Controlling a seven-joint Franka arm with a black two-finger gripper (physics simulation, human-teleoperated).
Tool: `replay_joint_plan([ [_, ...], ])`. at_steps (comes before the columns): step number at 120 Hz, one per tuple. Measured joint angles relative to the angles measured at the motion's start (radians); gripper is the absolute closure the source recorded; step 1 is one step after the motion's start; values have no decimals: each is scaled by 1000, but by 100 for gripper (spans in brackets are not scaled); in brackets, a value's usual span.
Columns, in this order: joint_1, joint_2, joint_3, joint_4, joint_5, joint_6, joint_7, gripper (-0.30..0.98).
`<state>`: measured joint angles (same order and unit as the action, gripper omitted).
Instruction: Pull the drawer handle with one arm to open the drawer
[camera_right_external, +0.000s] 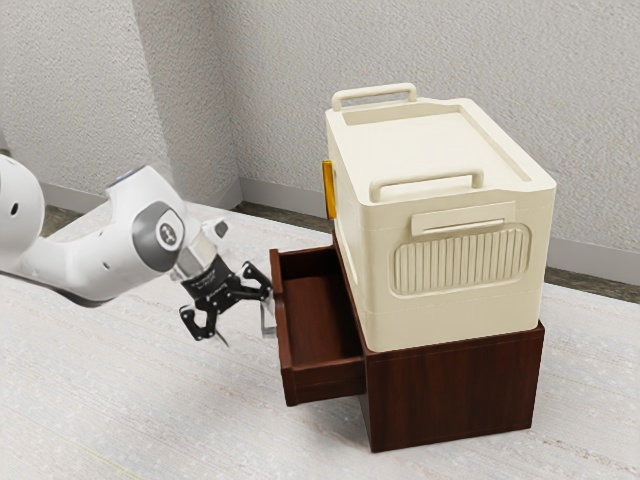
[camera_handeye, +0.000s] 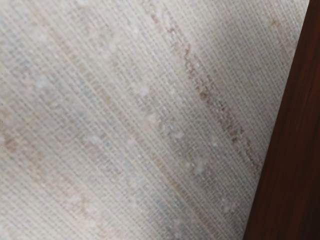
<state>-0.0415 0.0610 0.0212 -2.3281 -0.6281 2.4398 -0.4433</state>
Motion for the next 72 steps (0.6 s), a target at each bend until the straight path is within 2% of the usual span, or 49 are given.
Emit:
replay_joint_plan([
  [72, -7, -95, 82, -95, 27, -15, 0, 0],
])
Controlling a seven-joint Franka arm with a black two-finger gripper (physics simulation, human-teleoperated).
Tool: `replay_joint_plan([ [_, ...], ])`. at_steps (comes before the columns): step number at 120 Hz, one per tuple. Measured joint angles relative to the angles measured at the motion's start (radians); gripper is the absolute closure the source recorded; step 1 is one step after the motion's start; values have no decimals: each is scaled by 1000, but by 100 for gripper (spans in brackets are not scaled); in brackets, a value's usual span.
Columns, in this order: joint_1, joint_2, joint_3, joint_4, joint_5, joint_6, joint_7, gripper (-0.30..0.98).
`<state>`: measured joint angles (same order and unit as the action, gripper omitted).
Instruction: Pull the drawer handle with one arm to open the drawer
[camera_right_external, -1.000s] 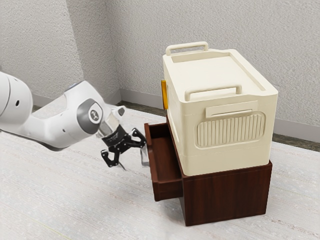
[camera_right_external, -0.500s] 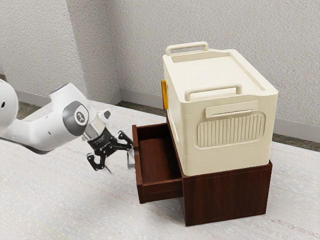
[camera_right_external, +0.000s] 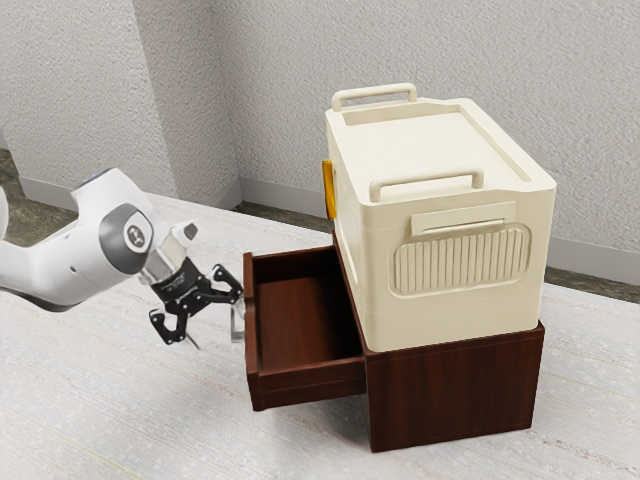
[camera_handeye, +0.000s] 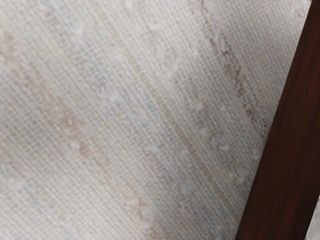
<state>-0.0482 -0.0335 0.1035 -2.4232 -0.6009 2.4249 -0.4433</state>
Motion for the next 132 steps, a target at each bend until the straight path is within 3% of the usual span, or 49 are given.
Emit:
replay_joint_plan([
  [95, 9, -128, 34, -65, 12, -5, -2, 0],
  [102, 8, -169, 31, -51, 63, -21, -2, 0],
  [110, 8, -205, 31, 45, 199, -82, -3, 0],
  [120, -2, -214, 16, 280, 409, -250, 14, 0],
  [132, -19, -212, 1, 463, 537, -434, 94, 0],
])
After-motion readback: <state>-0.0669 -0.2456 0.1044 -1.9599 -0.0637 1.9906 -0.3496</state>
